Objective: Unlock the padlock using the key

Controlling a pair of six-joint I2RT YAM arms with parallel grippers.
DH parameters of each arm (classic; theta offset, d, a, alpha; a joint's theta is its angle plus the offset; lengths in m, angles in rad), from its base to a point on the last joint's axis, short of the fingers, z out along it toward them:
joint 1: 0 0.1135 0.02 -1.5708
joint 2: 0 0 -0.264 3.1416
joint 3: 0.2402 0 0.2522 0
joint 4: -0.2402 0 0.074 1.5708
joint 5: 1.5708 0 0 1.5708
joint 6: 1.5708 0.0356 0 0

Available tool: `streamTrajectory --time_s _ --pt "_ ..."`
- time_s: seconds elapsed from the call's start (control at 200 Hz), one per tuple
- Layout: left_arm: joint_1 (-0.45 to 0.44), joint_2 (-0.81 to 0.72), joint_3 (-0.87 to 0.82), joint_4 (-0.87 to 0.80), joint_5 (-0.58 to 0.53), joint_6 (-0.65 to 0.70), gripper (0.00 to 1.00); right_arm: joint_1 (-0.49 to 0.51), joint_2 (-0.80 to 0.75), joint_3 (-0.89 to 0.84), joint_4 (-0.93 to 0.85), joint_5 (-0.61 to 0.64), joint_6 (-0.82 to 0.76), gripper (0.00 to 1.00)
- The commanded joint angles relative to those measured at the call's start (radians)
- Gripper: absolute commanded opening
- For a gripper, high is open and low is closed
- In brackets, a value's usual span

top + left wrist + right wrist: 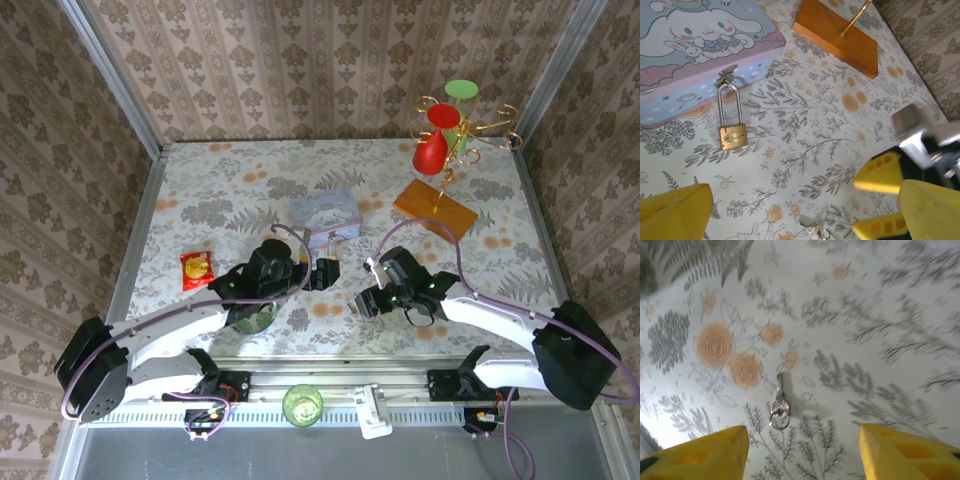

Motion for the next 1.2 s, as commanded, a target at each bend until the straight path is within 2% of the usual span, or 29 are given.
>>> streamTrajectory --time_s 0.0,0.205,0.535,0.865,1.115,1.195 --pt "-0.007 0.002 -0.032 0.072 -0.017 -0.08 0.94 0.049 0.027 0.024 -0.028 0.012 -0.01 0.55" --pt "-0.008 0.005 -0.072 0.083 -0.018 -0.154 0.93 0.114 0.083 0.046 -0.016 0.069 0.006 0.55" --pt "-0.006 0.003 -0.103 0.104 -0.019 -0.169 0.93 0.147 0.203 0.082 0.018 0.089 0.007 0.42" --pt "-0.002 0.025 -0.121 0.154 -0.006 -0.181 0.92 0.204 0.271 0.103 -0.004 0.23 0.001 0.4" --pt "0.024 -0.002 -0.169 0.18 -0.01 -0.216 0.91 0.203 0.283 0.062 0.073 0.244 0.031 0.29" --pt "0.033 -0.01 -0.177 0.176 -0.015 -0.217 0.91 0.198 0.283 0.035 0.152 0.176 0.029 0.2"
